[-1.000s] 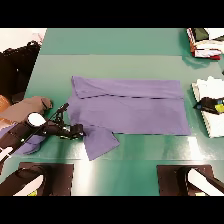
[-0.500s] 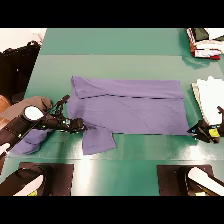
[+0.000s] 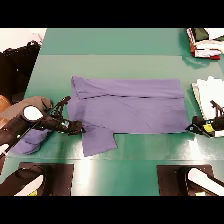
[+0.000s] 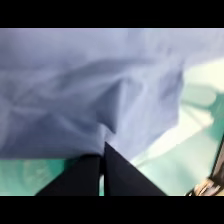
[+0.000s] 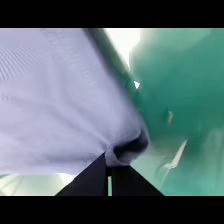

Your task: Fold the shirts.

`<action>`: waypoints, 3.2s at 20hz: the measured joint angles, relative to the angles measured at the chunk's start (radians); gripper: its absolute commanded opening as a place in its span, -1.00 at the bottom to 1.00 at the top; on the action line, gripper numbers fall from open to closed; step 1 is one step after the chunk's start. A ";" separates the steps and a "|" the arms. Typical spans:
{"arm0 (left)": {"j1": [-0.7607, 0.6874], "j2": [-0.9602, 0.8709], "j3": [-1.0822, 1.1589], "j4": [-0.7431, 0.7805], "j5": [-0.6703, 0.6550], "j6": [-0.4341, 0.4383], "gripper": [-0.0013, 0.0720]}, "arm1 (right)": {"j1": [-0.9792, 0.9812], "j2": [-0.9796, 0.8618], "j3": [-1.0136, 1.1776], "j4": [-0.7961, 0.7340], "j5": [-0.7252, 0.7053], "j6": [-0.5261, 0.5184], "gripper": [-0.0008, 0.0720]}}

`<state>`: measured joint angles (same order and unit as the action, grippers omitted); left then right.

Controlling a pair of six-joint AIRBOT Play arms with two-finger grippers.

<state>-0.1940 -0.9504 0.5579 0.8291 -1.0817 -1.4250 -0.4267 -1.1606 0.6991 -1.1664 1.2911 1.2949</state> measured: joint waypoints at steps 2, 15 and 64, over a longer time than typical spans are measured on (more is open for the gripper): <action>0.000 0.064 0.000 0.056 -0.043 -0.039 -0.91 | 0.009 0.061 0.011 -0.027 0.040 -0.007 -0.93; 0.000 0.225 0.225 0.270 -0.223 -0.214 -0.90 | 0.188 0.263 0.224 -0.185 0.164 0.047 -0.93; -0.339 -0.863 0.990 0.090 0.169 -0.147 -0.90 | 0.388 -0.403 0.974 0.352 0.305 -0.098 -0.93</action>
<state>-0.5327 -1.8133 1.5475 0.9188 -0.9123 -1.5719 -0.0387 -1.5635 1.6730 -0.8139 1.5963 1.1969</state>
